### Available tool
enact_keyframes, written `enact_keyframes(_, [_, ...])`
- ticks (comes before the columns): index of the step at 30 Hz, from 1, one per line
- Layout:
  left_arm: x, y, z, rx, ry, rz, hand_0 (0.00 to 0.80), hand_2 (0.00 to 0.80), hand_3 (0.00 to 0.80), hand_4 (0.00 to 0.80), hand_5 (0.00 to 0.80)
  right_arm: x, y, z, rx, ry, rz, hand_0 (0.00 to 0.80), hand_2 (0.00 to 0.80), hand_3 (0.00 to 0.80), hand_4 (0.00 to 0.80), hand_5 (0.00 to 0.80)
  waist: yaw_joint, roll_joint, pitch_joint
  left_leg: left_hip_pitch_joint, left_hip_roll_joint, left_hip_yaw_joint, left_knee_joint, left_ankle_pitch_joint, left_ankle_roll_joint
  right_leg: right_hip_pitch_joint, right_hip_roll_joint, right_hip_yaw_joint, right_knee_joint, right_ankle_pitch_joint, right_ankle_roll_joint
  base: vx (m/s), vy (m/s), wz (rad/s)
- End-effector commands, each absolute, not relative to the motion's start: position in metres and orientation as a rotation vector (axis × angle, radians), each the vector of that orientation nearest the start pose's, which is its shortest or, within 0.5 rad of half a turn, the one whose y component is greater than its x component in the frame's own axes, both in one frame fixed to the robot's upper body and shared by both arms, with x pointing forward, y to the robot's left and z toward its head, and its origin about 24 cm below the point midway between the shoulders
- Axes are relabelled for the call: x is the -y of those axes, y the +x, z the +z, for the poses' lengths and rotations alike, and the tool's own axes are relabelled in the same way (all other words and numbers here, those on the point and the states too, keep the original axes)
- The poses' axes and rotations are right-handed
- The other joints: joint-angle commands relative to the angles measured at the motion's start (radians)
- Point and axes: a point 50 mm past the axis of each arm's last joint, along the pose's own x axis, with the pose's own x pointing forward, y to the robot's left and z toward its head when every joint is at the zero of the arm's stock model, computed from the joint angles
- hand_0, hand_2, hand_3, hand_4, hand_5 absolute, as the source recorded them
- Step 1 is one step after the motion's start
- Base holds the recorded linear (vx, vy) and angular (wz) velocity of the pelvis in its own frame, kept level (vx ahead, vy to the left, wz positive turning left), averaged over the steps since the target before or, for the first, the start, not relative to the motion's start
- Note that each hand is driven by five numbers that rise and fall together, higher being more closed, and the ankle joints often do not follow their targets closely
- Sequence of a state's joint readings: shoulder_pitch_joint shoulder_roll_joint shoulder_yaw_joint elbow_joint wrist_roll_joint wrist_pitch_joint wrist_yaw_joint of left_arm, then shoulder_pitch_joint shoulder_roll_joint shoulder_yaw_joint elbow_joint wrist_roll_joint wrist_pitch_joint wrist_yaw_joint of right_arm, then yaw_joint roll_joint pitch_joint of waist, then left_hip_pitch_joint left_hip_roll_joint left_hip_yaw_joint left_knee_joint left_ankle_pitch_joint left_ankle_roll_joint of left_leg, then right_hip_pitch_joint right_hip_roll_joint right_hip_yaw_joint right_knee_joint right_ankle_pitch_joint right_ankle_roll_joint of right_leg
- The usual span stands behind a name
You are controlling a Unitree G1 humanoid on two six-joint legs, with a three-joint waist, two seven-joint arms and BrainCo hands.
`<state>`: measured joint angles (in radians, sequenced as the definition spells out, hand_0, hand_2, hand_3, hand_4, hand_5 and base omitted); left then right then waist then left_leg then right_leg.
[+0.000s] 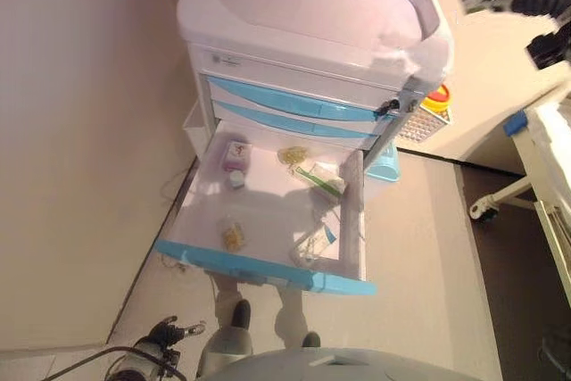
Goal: Open the drawer and pick up the medicine
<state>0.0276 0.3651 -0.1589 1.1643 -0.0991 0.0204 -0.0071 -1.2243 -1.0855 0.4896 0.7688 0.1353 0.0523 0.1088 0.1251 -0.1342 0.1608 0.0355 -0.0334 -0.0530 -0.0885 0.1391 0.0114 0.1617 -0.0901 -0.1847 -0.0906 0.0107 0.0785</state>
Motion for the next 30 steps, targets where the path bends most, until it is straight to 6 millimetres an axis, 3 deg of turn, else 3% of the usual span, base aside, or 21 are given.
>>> enact_keyframes(1, [-0.3, 0.066, -0.144, -1.305, 0.375, 0.173, 0.0, 0.0, 0.0, 0.0, 0.0, 0.336, 0.34, 0.376, 0.206, -1.058, -0.422, 0.8, 0.8, 0.8, 0.8, 0.8, 0.072, -0.015, -0.046, 0.047, -0.055, -0.061, 0.018, -0.182, 0.018, -0.07, 0.023, -0.044, 0.106, -0.014, 0.022, 0.053, 0.016, 0.28])
enact_keyframes(8, [-0.315, 0.05, -0.14, -1.337, 0.395, 0.212, 0.0, 0.0, 0.0, 0.0, 0.0, 0.354, 0.34, 0.383, 0.004, -1.192, -0.544, 0.8, 0.8, 0.8, 0.8, 0.8, 0.141, -0.022, -0.006, 0.023, -0.067, -0.114, 0.028, -0.172, 0.026, -0.074, 0.018, -0.088, 0.117, -0.021, 0.016, 0.058, 0.023, 0.3])
enact_keyframes(17, [-0.318, 0.078, -0.131, -1.185, 0.369, 0.211, 0.0, 0.0, 0.0, 0.0, 0.0, 0.357, 0.341, 0.384, -0.115, -1.268, -0.637, 0.8, 0.8, 0.8, 0.8, 0.8, 0.202, -0.034, 0.087, -0.056, -0.071, -0.163, 0.036, -0.148, 0.028, -0.131, 0.013, -0.128, 0.132, -0.018, 0.016, -0.03, -0.02, 0.27])
enact_keyframes(23, [-0.316, 0.096, -0.125, -1.094, 0.361, 0.195, 0.0, 0.0, 0.0, 0.0, 0.0, 0.359, 0.34, 0.384, -0.177, -1.318, -0.647, 0.8, 0.8, 0.8, 0.8, 0.8, 0.22, -0.033, 0.134, -0.098, -0.068, -0.177, 0.039, -0.132, 0.025, -0.167, 0.012, -0.143, 0.142, -0.015, 0.016, -0.022, 0.0, 0.18])
enact_keyframes(30, [-0.32, 0.1, -0.12, -1.064, 0.379, 0.199, 0.0, 0.0, 0.0, 0.0, 0.0, 0.358, 0.342, 0.382, -0.273, -1.405, -0.602, 0.8, 0.8, 0.8, 0.8, 0.8, 0.232, -0.033, 0.171, -0.11, -0.06, -0.175, 0.034, -0.121, 0.022, -0.183, 0.013, -0.156, 0.154, -0.016, 0.014, -0.004, -0.006, 0.06])
